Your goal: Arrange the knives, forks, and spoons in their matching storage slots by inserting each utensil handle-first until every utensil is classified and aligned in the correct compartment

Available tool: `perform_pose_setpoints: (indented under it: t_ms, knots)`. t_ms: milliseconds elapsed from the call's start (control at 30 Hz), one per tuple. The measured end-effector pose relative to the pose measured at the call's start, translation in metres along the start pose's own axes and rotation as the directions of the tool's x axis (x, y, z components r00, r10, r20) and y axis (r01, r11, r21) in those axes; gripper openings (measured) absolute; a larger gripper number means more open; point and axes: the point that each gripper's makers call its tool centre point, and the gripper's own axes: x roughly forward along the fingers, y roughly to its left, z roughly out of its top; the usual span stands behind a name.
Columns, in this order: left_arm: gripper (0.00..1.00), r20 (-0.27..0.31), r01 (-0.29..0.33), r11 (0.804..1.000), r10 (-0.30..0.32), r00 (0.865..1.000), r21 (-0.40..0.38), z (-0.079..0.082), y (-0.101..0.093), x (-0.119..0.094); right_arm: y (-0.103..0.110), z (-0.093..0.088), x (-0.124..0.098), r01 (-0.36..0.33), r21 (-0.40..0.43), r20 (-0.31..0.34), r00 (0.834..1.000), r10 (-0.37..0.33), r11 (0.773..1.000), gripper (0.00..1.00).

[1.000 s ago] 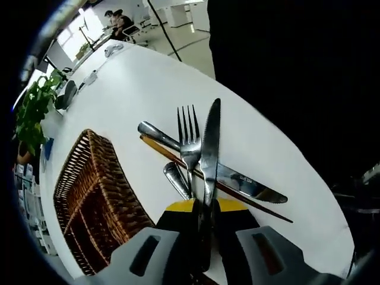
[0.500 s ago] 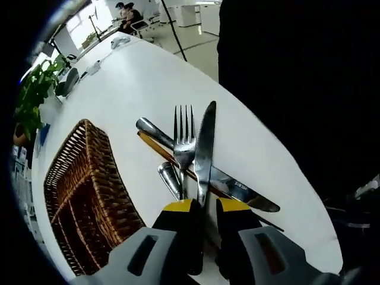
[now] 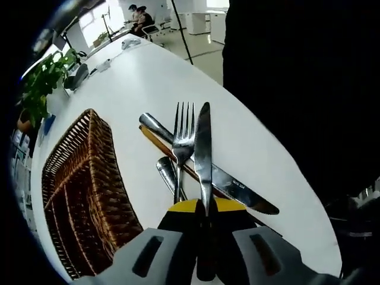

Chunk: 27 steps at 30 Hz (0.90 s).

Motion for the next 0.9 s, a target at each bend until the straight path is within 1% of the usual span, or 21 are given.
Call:
perform_pose_setpoints:
  t_ms: [67, 100, 233, 333, 367, 400, 433, 500, 533, 567, 600, 667, 700, 733, 767, 867, 900]
  knots:
    - [0.06, 0.01, 0.022, 1.0, -0.021, 1.0, -0.018, 0.003, -0.005, -0.001, 0.001, 0.0, 0.0, -0.002, -0.001, 0.0, 1.0, 0.002, 1.0, 1.0]
    - [0.06, 0.012, 0.023, 0.999, -0.022, 1.0, -0.023, 0.003, -0.005, -0.002, 0.001, -0.001, 0.0, -0.002, -0.004, -0.003, 1.0, 0.002, 1.0, 1.0]
    - [0.06, 0.021, 0.0, 0.999, 0.001, 1.0, -0.049, 0.009, -0.004, -0.011, 0.005, -0.001, 0.002, -0.012, -0.006, -0.001, 1.0, 0.012, 1.0, 1.0]
    - [0.06, 0.02, -0.006, 0.994, 0.008, 1.0, -0.112, 0.012, -0.004, -0.02, 0.01, -0.001, 0.004, -0.021, -0.009, -0.002, 1.0, 0.021, 1.0, 1.0]
    - [0.06, 0.008, -0.013, 0.992, 0.014, 1.0, -0.129, 0.012, -0.003, -0.023, 0.012, 0.0, 0.005, -0.025, -0.011, -0.001, 1.0, 0.025, 1.0, 1.0]
    - [0.06, -0.029, -0.029, 0.984, 0.024, 0.999, -0.176, 0.007, -0.002, -0.027, 0.014, 0.0, 0.005, -0.031, -0.014, -0.001, 1.0, 0.031, 0.999, 1.0]
    - [0.06, -0.037, -0.028, 0.977, 0.02, 0.999, -0.213, 0.007, -0.003, -0.03, 0.017, 0.001, 0.006, -0.04, -0.019, 0.0, 0.999, 0.04, 0.999, 1.0]
    - [0.05, -0.019, -0.06, 0.958, 0.057, 0.998, -0.279, 0.012, 0.003, -0.039, 0.027, -0.001, 0.008, -0.085, -0.057, -0.009, 0.996, 0.085, 0.995, 1.0]
    - [0.05, -0.015, -0.067, 0.953, 0.065, 0.998, -0.295, 0.014, 0.004, -0.042, 0.032, -0.005, 0.009, -0.103, -0.091, -0.033, 0.994, 0.1, 0.991, 1.0]
    - [0.05, -0.016, -0.068, 0.949, 0.067, 0.998, -0.307, 0.014, 0.003, -0.045, 0.034, -0.007, 0.01, -0.105, -0.116, -0.044, 0.994, 0.1, 0.988, 1.0]
    - [0.05, -0.037, -0.088, 0.946, 0.08, 0.996, -0.312, 0.011, 0.005, -0.049, 0.035, -0.007, 0.011, -0.102, -0.133, -0.046, 0.994, 0.096, 0.986, 1.0]
    - [0.05, -0.067, -0.108, 0.938, 0.09, 0.994, -0.329, 0.006, 0.005, -0.054, 0.038, -0.007, 0.011, -0.104, -0.133, -0.047, 0.994, 0.099, 0.986, 1.0]
    - [0.05, -0.075, -0.118, 0.93, 0.097, 0.992, -0.348, 0.005, 0.005, -0.057, 0.038, -0.006, 0.012, -0.11, -0.127, -0.044, 0.993, 0.105, 0.986, 1.0]
    - [0.05, -0.074, -0.122, 0.923, 0.102, 0.992, -0.366, 0.004, 0.004, -0.058, 0.039, -0.005, 0.012, -0.112, -0.124, -0.041, 0.993, 0.108, 0.986, 1.0]
    - [0.05, -0.073, -0.125, 0.911, 0.105, 0.992, -0.392, 0.004, 0.004, -0.06, 0.04, -0.004, 0.012, -0.114, -0.124, -0.038, 0.993, 0.11, 0.986, 1.0]
    - [0.05, -0.074, -0.136, 0.9, 0.116, 0.991, -0.413, 0.002, 0.002, -0.069, 0.041, 0.0, 0.012, -0.115, -0.128, -0.031, 0.993, 0.112, 0.985, 1.0]
    - [0.05, -0.078, -0.144, 0.892, 0.122, 0.989, -0.429, 0.002, 0.002, -0.072, 0.041, 0.002, 0.012, -0.113, -0.127, -0.027, 0.994, 0.11, 0.985, 1.0]
